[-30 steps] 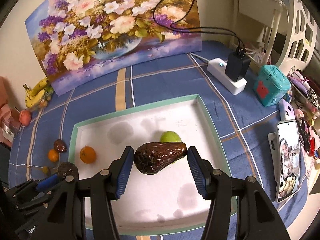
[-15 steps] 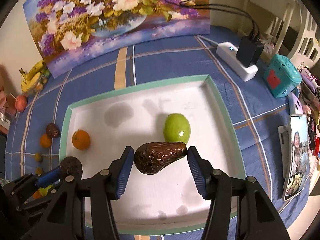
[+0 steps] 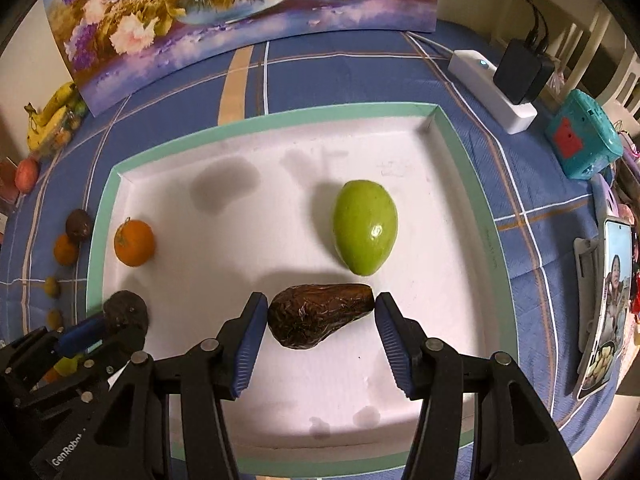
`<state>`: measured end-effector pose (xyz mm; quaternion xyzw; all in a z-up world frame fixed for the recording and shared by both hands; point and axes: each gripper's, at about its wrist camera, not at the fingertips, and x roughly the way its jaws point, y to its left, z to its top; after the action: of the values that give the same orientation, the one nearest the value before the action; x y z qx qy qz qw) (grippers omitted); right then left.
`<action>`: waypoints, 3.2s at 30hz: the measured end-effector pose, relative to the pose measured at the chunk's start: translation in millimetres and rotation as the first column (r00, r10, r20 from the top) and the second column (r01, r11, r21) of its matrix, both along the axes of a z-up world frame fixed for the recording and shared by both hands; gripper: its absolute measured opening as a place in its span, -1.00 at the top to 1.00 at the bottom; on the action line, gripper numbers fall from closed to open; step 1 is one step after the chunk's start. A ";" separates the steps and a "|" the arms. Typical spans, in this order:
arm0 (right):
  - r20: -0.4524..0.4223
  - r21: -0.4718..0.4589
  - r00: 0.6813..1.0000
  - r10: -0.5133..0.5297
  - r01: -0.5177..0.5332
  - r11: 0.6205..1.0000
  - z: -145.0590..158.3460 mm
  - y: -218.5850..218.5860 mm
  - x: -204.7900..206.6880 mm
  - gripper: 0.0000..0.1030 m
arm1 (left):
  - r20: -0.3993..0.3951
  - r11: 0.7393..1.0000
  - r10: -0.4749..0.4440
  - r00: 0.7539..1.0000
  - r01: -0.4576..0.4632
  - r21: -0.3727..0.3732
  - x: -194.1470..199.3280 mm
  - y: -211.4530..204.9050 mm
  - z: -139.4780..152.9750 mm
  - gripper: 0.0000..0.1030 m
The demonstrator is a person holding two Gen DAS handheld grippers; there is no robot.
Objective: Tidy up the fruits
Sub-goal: 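Carry the brown date with the right tool while the left tool carries the wrinkled date over the tray, then open the left tool to drop the wrinkled date while the right tool releases the brown date into the tray, then move both open tools from the tray toward the fruits on the tablecloth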
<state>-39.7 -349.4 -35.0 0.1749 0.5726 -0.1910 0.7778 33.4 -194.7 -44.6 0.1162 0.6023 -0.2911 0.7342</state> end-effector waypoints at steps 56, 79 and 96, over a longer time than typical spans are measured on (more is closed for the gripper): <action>0.126 -0.062 0.992 0.025 -0.017 0.998 46.8 9.1 -2.6 -0.12 | 0.048 0.968 0.232 0.971 -0.227 -0.104 41.2 66.4 47.3 0.23; 0.142 -0.098 0.990 0.010 0.004 0.995 42.2 8.6 -0.7 -0.71 | 0.130 0.854 0.518 0.845 -0.521 -0.013 72.2 140.0 28.2 -1.00; 0.284 -0.181 0.956 0.073 -0.021 0.983 64.0 25.6 1.6 -0.72 | 0.141 0.838 0.544 0.827 -0.529 -0.136 62.0 156.9 47.9 -1.00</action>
<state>-38.1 -323.7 29.0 0.1180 0.4376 -0.1946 0.8699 95.4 -37.8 3.3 -0.0664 0.5304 -0.0890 0.8405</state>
